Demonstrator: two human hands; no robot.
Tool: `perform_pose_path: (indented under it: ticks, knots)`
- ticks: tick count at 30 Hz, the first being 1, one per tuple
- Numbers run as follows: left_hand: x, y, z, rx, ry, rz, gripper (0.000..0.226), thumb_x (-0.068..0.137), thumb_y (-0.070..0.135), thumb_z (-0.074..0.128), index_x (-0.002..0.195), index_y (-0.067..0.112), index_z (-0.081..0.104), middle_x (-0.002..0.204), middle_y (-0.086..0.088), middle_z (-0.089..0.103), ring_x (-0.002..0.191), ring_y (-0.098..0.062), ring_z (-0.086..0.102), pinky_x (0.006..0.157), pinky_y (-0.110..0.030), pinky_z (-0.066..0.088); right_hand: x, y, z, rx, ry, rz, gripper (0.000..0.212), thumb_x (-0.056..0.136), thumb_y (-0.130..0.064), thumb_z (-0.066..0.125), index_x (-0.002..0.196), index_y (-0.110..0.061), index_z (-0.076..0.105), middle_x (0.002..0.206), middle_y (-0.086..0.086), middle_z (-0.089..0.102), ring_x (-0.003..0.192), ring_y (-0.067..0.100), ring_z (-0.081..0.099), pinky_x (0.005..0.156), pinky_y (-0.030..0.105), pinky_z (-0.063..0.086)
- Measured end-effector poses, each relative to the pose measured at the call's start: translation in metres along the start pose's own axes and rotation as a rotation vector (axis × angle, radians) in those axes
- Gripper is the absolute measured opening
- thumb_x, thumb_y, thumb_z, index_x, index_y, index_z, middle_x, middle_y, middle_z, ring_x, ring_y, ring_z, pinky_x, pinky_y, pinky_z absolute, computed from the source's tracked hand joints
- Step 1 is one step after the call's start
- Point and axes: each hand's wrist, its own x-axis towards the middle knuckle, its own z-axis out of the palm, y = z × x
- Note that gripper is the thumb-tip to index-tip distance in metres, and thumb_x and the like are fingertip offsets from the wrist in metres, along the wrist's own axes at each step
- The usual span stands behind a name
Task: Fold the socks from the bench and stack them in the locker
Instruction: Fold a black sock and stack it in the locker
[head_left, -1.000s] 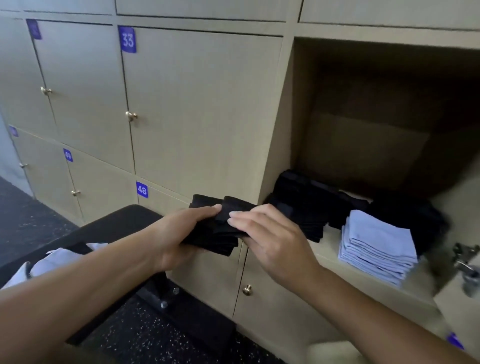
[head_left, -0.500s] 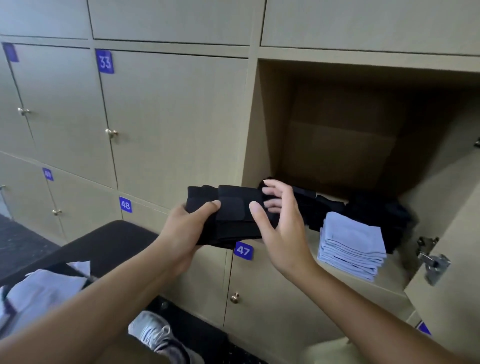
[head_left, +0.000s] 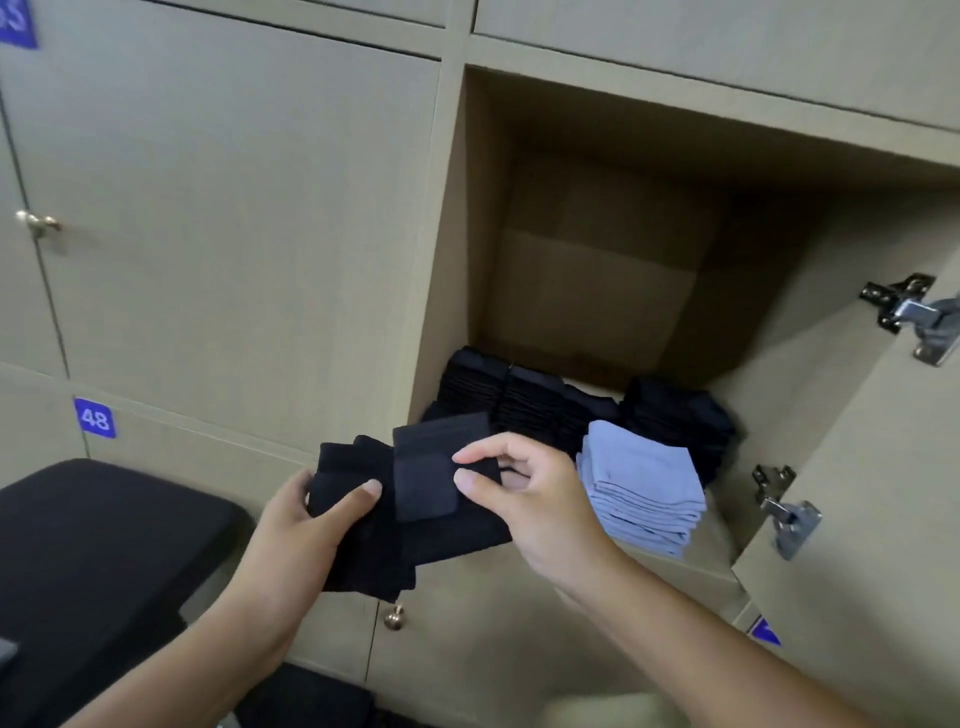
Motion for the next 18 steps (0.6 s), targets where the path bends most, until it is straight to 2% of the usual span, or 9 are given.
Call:
perform_pose_path:
  ticks: [3, 6, 8, 11, 13, 15, 18]
  knots:
    - [0.003, -0.012, -0.003, 0.005, 0.005, -0.033, 0.021, 0.094, 0.021, 0.072, 0.111, 0.011, 0.066, 0.096, -0.01, 0.079, 0.081, -0.027, 0.078, 0.058, -0.035, 0.062, 0.003, 0.003, -0.014, -0.022, 0.078, 0.042, 0.012, 0.09, -0.01, 0.073, 0.092, -0.021, 0.079, 0.098, -0.019, 0.075, 0.1, -0.007, 0.064, 0.087, 0.001, 0.041]
    - [0.003, -0.019, -0.007, 0.019, 0.014, -0.045, 0.021, 0.093, 0.021, 0.074, 0.108, 0.011, 0.066, 0.097, -0.011, 0.078, 0.084, -0.03, 0.077, 0.071, -0.047, 0.064, 0.012, 0.009, -0.032, -0.003, 0.186, 0.068, 0.012, 0.09, -0.012, 0.074, 0.094, -0.022, 0.079, 0.099, -0.016, 0.076, 0.097, -0.006, 0.066, 0.09, 0.012, 0.046]
    - [0.001, -0.022, -0.009, 0.018, 0.021, -0.046, 0.021, 0.093, 0.021, 0.074, 0.108, 0.01, 0.065, 0.098, -0.012, 0.077, 0.082, -0.03, 0.077, 0.069, -0.046, 0.064, 0.024, 0.013, -0.051, -0.007, 0.265, 0.085, 0.012, 0.091, -0.013, 0.074, 0.097, -0.021, 0.079, 0.101, -0.013, 0.076, 0.095, -0.009, 0.065, 0.089, 0.014, 0.046]
    - [-0.003, -0.023, -0.01, 0.019, 0.017, -0.047, 0.021, 0.093, 0.02, 0.073, 0.108, 0.008, 0.064, 0.096, -0.013, 0.075, 0.073, -0.029, 0.077, 0.053, -0.039, 0.061, 0.059, 0.019, -0.092, -0.026, 0.355, 0.125, 0.015, 0.093, -0.011, 0.072, 0.096, -0.024, 0.08, 0.109, -0.005, 0.075, 0.11, 0.008, 0.065, 0.096, 0.024, 0.048]
    - [-0.005, -0.027, -0.011, 0.034, 0.009, -0.049, 0.022, 0.093, 0.02, 0.074, 0.107, 0.007, 0.063, 0.097, -0.015, 0.075, 0.073, -0.032, 0.076, 0.054, -0.043, 0.062, 0.083, 0.022, -0.118, -0.022, 0.392, 0.183, 0.022, 0.091, -0.005, 0.071, 0.093, -0.025, 0.08, 0.114, 0.004, 0.074, 0.117, 0.02, 0.064, 0.106, 0.036, 0.048]
    - [-0.007, -0.029, -0.011, 0.065, 0.006, -0.056, 0.023, 0.092, 0.022, 0.074, 0.106, 0.007, 0.063, 0.098, -0.016, 0.075, 0.078, -0.035, 0.076, 0.059, -0.046, 0.063, 0.105, 0.024, -0.139, -0.021, 0.417, 0.243, 0.028, 0.089, 0.005, 0.068, 0.092, -0.021, 0.078, 0.115, 0.013, 0.072, 0.117, 0.029, 0.065, 0.108, 0.043, 0.049]
    - [-0.008, -0.03, -0.009, 0.092, 0.003, -0.053, 0.023, 0.092, 0.023, 0.074, 0.105, 0.008, 0.063, 0.097, -0.015, 0.074, 0.079, -0.034, 0.075, 0.051, -0.035, 0.059, 0.132, 0.025, -0.158, -0.087, 0.457, 0.298, 0.031, 0.085, 0.012, 0.069, 0.089, -0.018, 0.077, 0.113, 0.018, 0.071, 0.111, 0.035, 0.067, 0.104, 0.044, 0.053]
